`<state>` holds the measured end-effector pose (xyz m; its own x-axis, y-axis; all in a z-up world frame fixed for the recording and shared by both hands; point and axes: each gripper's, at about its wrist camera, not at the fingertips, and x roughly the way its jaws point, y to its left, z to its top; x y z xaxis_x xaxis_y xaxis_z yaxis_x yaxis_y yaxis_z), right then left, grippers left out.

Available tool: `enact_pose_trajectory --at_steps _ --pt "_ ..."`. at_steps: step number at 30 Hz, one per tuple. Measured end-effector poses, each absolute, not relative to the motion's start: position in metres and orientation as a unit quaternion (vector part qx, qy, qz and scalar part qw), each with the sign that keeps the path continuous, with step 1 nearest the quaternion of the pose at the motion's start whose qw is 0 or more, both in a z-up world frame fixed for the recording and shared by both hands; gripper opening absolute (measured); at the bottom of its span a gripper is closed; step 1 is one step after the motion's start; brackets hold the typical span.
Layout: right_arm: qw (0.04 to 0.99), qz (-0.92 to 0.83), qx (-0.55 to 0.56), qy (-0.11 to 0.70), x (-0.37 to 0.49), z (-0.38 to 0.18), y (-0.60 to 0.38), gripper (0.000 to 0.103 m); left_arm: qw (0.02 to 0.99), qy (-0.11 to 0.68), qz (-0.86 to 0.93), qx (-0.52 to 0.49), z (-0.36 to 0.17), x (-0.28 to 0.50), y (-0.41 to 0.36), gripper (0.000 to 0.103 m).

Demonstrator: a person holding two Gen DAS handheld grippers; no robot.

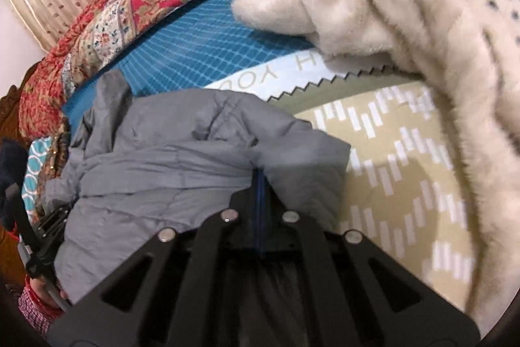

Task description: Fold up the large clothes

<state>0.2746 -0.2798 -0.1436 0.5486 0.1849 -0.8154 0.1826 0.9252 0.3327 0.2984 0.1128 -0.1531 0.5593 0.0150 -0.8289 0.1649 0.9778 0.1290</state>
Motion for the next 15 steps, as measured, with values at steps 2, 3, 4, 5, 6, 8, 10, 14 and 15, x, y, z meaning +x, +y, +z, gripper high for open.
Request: enact_pose_trajectory --at_steps 2,3,4,5,6,8,10,14,15 --pt "0.873 0.001 0.186 0.451 0.257 -0.122 -0.277 0.012 0.883 0.461 -0.042 0.076 -0.137 0.290 0.121 0.006" --pt "0.883 0.009 0.180 0.434 0.242 -0.108 -0.271 0.023 0.891 0.448 -0.048 0.051 -0.123 0.282 0.130 0.006" --pt "0.888 0.017 0.174 0.426 0.232 -0.098 -0.265 0.028 0.896 0.438 -0.055 0.033 -0.112 0.275 0.135 0.006" --pt "0.893 0.031 0.163 0.418 0.216 -0.088 -0.256 0.029 0.901 0.429 -0.062 0.017 -0.103 0.268 0.139 0.006" --pt "0.896 0.041 0.154 0.415 0.207 -0.081 -0.247 0.028 0.905 0.420 -0.070 0.003 -0.094 0.259 0.143 0.006" --pt "0.898 0.059 0.127 0.418 0.182 -0.075 -0.227 0.028 0.906 0.416 -0.075 0.007 -0.088 0.246 0.140 0.006" --pt "0.895 0.071 0.113 0.425 0.166 -0.078 -0.216 0.029 0.904 0.421 -0.074 0.021 -0.091 0.239 0.135 0.006" --pt "0.891 0.060 0.077 0.444 0.151 -0.095 -0.201 0.029 0.894 0.439 -0.063 0.062 -0.113 0.232 0.124 0.006" --pt "0.887 0.050 0.080 0.451 0.149 -0.102 -0.204 0.029 0.892 0.444 -0.060 0.062 -0.120 0.232 0.124 0.006"
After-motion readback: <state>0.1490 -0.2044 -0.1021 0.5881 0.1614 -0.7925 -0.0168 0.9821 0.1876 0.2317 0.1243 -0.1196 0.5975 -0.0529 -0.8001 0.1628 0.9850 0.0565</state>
